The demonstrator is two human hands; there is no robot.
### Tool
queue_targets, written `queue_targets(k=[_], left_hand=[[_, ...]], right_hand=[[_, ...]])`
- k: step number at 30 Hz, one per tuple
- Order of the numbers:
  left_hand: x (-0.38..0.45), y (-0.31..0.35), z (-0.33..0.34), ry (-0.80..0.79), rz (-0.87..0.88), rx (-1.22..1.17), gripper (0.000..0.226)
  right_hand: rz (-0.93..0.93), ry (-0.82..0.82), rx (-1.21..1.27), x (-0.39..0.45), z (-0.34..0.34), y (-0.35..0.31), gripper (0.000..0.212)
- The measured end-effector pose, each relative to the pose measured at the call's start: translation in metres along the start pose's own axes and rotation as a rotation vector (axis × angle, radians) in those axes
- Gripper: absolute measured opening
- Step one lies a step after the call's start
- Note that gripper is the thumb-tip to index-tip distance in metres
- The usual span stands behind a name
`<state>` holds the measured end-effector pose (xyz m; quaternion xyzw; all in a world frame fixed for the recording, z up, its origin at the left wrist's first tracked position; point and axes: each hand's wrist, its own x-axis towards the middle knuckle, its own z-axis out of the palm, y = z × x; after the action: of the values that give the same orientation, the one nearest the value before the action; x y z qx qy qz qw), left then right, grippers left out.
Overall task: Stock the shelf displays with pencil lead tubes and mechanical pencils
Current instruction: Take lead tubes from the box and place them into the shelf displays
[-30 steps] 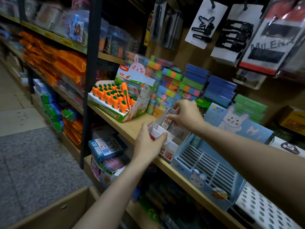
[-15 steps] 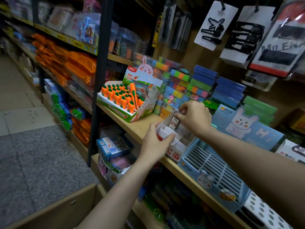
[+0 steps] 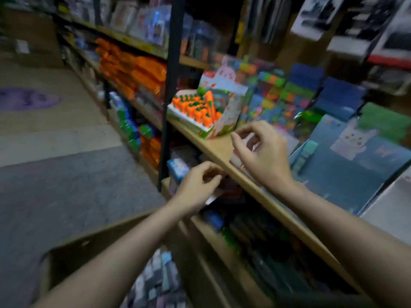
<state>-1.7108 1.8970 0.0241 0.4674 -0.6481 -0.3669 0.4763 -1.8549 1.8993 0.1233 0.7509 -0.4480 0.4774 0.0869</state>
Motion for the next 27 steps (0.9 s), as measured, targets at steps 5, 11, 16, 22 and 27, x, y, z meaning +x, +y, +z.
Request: queue_targets(k=[5,11,16,22,27], left_hand=[[-0.096,-0.072,-0.052,-0.105,-0.446,0.222,0.012],[-0.228,-0.167,-0.051,0.065,-0.917,0.285,0.020],[-0.254,-0.209,-0.023,-0.026,-1.081,0.280,0.021],[-0.257,-0.233,0.000,-0.026,-1.070,0.415,0.033],[-0.258,-0.245,0.012,0.074,-1.042,0.402,0.037]], right_hand=[[0.036,-0.229,0.272,-0.090,0.063,-0.061,0.021],[0.747,-0.773,0.302,-0.238,0.135,-0.063,0.013],[0.934,-1.144,0.143,-0.315,0.156,-0.036,0.025],[0.800,-1.325,0.026,-0.343,0.183,-0.011,0.062],[0.663,-1.371,-0.034,-0.353,0.209,-0.003,0.080]])
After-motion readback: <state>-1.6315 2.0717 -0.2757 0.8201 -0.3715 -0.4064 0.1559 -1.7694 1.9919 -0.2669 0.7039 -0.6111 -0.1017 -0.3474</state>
